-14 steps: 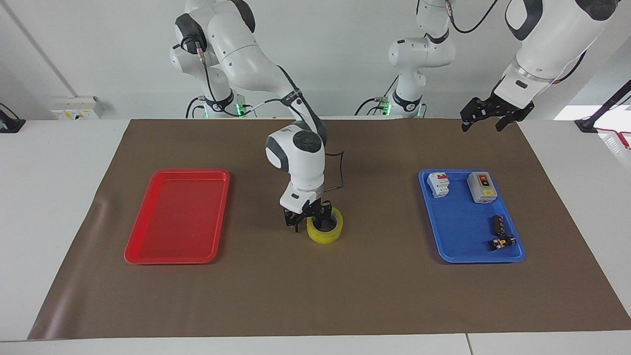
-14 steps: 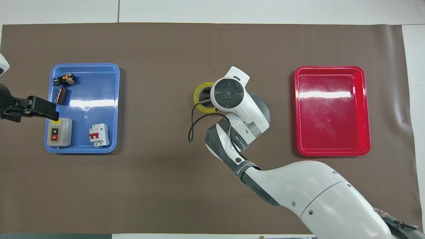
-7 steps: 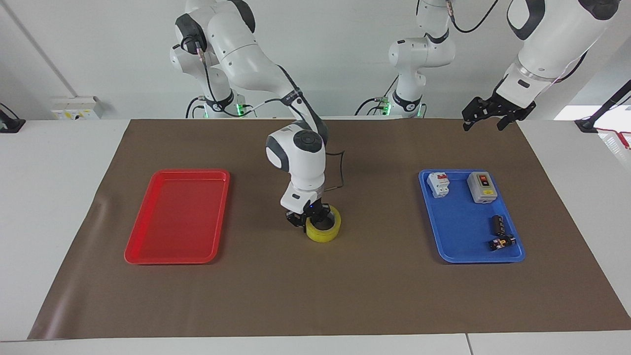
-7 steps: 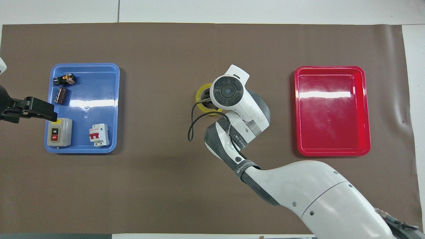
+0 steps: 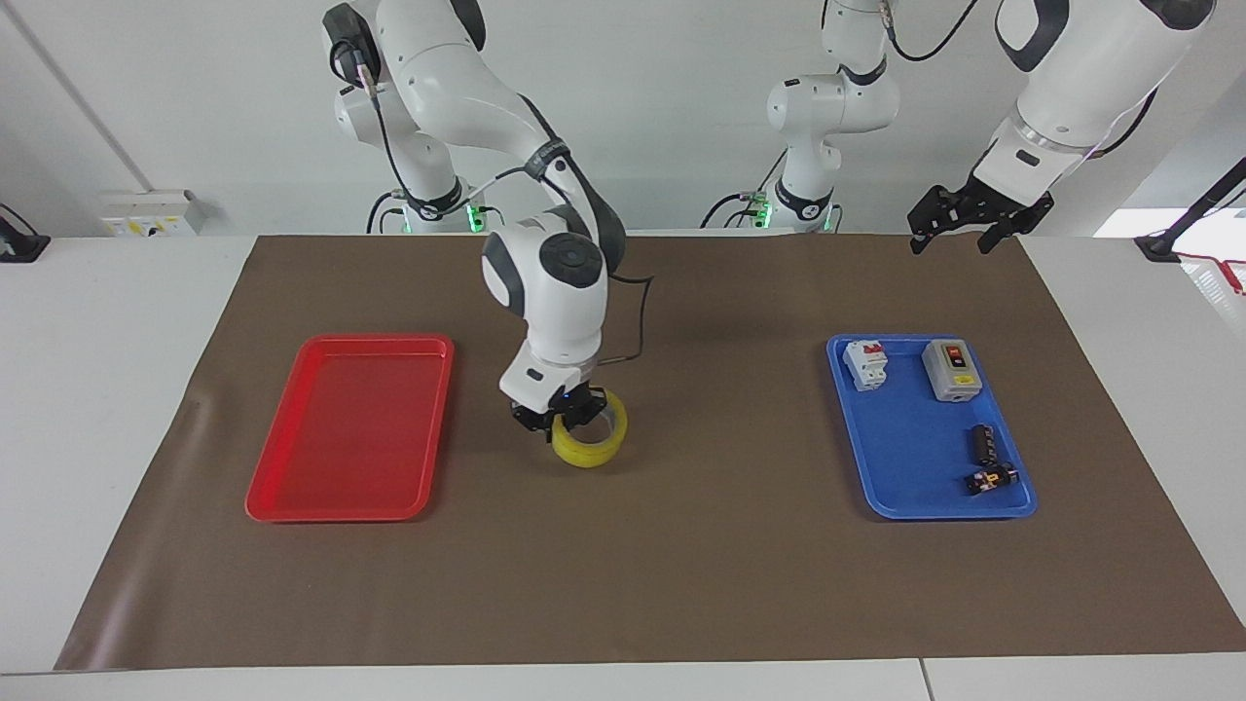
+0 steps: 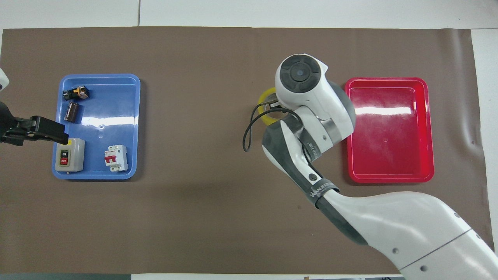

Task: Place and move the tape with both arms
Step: 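Carry the tape roll into the red tray and lower it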

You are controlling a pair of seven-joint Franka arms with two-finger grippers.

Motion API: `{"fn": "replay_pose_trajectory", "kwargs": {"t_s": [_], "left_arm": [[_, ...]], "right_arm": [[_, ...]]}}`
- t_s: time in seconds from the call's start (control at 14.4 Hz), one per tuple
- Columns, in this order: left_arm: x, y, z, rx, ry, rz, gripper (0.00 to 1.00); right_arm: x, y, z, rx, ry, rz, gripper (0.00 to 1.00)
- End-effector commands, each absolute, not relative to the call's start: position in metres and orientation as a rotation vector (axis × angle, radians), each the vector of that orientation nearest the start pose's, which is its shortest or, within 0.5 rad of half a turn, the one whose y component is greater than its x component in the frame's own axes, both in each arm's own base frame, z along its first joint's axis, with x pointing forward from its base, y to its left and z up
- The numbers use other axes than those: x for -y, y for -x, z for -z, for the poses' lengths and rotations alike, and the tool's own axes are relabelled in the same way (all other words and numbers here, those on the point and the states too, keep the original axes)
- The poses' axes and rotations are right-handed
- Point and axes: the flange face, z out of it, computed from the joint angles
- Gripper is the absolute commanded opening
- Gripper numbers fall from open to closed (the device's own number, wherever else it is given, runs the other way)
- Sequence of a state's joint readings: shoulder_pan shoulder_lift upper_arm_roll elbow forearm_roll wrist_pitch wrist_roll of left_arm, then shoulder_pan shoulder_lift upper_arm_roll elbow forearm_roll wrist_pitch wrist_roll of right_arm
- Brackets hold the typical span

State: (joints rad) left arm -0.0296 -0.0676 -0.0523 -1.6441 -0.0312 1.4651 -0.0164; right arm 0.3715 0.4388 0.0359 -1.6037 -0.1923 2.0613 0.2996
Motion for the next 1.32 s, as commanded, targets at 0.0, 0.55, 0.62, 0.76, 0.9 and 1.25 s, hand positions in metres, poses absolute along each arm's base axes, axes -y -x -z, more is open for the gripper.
{"fn": "replay_pose_trajectory", "kwargs": {"t_s": [0.0, 0.55, 0.62, 0.76, 0.9, 1.25], "left_arm": [[0.045, -0.513, -0.621, -0.120, 3.158, -0.157, 1.00], [0.044, -0.515, -0.614, -0.115, 3.155, -0.184, 1.00], [0.043, -0.515, -0.614, -0.113, 3.157, -0.184, 1.00], [0.044, -0.515, -0.614, -0.115, 3.155, -0.184, 1.00], [0.044, -0.515, -0.614, -0.115, 3.155, -0.184, 1.00], [0.044, -0.515, -0.614, -0.115, 3.155, -0.184, 1.00]], "right_arm": [[-0.155, -0.607, -0.395, 0.427, 3.218, 0.037, 0.00], [0.047, -0.578, -0.359, 0.698, 3.085, 0.033, 0.00], [0.057, -0.569, -0.348, 0.725, 3.084, 0.058, 0.00], [0.066, -0.558, -0.336, 0.759, 3.087, 0.115, 0.00], [0.071, -0.548, -0.324, 0.742, 3.096, 0.140, 0.00], [0.077, -0.541, -0.308, 0.768, 3.100, 0.198, 0.00]]}}
